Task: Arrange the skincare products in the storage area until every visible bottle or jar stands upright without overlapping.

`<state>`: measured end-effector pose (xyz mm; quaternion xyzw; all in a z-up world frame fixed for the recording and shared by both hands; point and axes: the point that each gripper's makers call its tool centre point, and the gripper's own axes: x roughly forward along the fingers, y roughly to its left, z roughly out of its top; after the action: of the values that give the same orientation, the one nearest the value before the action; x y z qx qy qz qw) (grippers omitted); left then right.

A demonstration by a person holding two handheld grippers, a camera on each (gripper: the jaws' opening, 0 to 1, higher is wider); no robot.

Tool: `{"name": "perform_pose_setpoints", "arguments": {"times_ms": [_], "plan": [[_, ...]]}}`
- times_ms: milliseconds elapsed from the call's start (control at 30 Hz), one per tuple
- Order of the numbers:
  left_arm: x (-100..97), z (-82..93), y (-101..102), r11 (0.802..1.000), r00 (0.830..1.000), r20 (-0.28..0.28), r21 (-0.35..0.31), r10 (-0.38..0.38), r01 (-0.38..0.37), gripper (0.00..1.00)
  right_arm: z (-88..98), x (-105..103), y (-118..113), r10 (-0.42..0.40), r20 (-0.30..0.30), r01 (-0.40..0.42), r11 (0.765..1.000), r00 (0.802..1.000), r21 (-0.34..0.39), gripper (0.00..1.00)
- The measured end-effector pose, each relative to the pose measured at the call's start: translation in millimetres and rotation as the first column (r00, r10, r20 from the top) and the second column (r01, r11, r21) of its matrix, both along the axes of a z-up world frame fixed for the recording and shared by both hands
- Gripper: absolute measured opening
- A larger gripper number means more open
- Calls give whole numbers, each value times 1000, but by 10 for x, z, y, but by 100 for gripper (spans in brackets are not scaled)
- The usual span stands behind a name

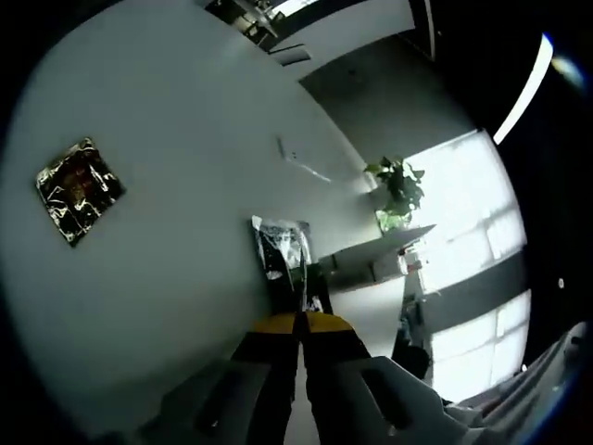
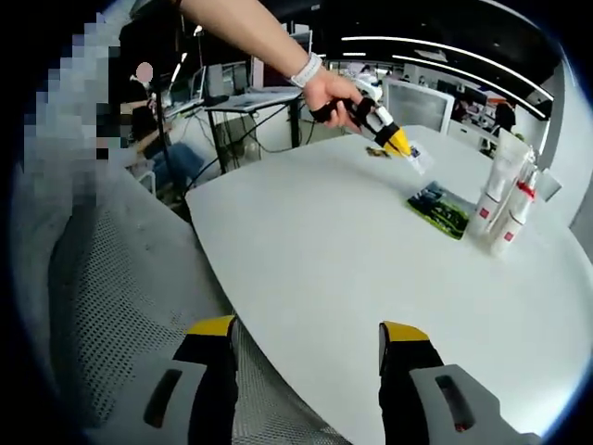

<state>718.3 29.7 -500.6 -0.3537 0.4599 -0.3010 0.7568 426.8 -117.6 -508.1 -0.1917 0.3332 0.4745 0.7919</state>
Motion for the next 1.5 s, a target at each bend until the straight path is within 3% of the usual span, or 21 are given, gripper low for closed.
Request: {"name": "perform_pose_setpoints", "arguments": {"times_ms": [200,500,533,767,967,1233,1433,1500], "plan": [[78,-182,79,999,998,-66,47,13,-10,0,-27,-25,-2,11,-6,-11,1000,1000,-12,57],[167,-350,52,998,988,-151,56,29,-21,0,-41,-22,-18,9,-8,-9,1000,1000,-21,55],[141,-389,62,997,983,-185,73,25,-12,0,-49,-23,-23,11,-9,-11,1000,1000,-26,54],[263,-447,124,994,979,-195,107,54,-33,0,-62,-35,-26,21,-12,-21,999,1000,-33,52],[233,-543,213,985,970,-233,172,68,-28,4,-72,-62,-13,40,-13,-40,998,999,-39,50],[221,-500,251,984,962,-257,174,89,-45,9,-69,-70,-10,45,-10,-45,998,999,-40,50],[236,-430,375,978,961,-255,201,109,-58,20,-67,-71,-10,49,-7,-49,998,999,-41,49],[243,-327,372,985,965,-249,168,84,-42,14,-67,-72,-10,51,-4,-51,998,999,-43,49]]}}
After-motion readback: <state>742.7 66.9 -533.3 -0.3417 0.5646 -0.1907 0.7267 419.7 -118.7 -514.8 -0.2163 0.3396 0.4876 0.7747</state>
